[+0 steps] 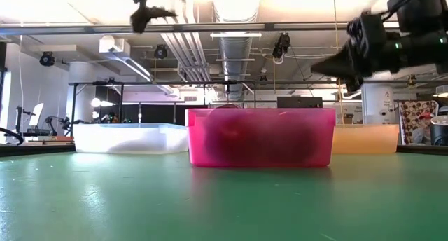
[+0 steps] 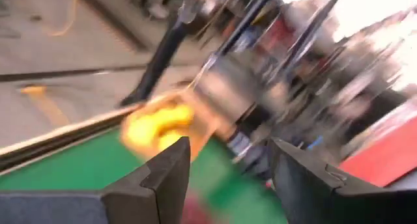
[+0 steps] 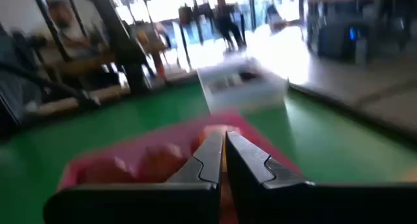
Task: Sort produce into baskets
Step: Return to Home Position
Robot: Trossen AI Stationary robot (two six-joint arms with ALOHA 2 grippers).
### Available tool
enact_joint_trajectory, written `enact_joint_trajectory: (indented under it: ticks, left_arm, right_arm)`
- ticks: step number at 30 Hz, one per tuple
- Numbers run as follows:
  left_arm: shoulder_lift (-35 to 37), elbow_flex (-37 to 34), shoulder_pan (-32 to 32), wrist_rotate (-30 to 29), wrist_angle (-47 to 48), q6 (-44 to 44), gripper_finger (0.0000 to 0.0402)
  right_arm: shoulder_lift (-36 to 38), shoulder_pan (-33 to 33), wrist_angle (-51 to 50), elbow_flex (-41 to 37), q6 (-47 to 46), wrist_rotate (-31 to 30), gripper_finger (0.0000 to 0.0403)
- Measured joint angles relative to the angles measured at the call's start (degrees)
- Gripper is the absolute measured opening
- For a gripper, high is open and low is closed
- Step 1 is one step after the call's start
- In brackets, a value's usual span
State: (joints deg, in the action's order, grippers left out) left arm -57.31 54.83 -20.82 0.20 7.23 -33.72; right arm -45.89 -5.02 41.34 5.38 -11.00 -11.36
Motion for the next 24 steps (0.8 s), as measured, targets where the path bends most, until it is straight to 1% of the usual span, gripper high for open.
enact_joint_trajectory:
  ticks: [1, 2, 3, 5, 10, 12, 13, 15, 17, 19, 21, 24]
  left_arm:
    - [-0.1, 0.5, 0.0, 0.4, -2.7, -2.7, 0.0186]
    - [0.0, 1.1, 0.0, 1.6, -3.7, -5.9, 0.0186]
    - [0.0, 1.4, 0.0, 2.6, -4.0, -7.1, 0.0186]
    - [0.3, 1.9, 0.1, 2.8, -4.0, -4.1, 0.0186]
    - [2.6, 1.2, 2.0, 1.9, -2.8, 11.7, 0.0186]
    - [3.6, 0.2, 3.1, 3.6, -1.4, 15.2, 0.0186]
    - [4.1, -0.4, 3.5, 4.3, -0.4, 16.0, 0.0186]
    - [5.2, -2.2, 4.5, 5.2, 1.8, 17.5, 0.0186]
    - [6.3, -4.3, 6.0, 5.2, 3.9, 19.8, 0.0186]
    - [7.2, -7.1, 7.2, 5.5, 5.0, 21.3, 0.0186]
    - [7.8, -9.7, 7.4, 5.6, 5.2, 20.6, 0.0186]
    - [8.3, -12.5, 6.6, 4.8, 4.9, 18.7, 0.0186]
  right_arm:
    - [0.0, 0.0, -0.4, -0.2, -1.2, -0.5, 0.0013]
    - [0.0, 0.0, 0.5, -0.2, -1.7, -0.4, 0.0013]
    - [0.2, 0.0, 1.4, -0.2, -1.7, 0.0, 0.0013]
    - [1.2, 0.0, 2.5, -0.2, -0.1, 1.7, 0.0013]
    - [5.3, 0.0, 7.6, -2.7, 1.4, 3.5, 0.0013]
    - [7.4, 0.0, 8.6, -4.5, 0.9, 6.4, 0.0013]
    - [8.3, 0.0, 7.5, -4.7, 0.7, 8.4, 0.0013]
    - [10.2, 0.0, 3.6, -4.7, 1.6, 14.2, 0.0013]
    - [11.2, 0.0, 2.5, -4.7, 2.9, 19.1, 0.0013]
    - [12.3, 0.0, 2.9, -4.7, 3.0, 20.2, 0.0013]
    - [13.8, 0.0, 3.6, -4.7, 3.5, 19.5, 0.0013]
    - [17.3, 0.0, 3.4, -4.7, 8.0, 18.7, 0.0013]
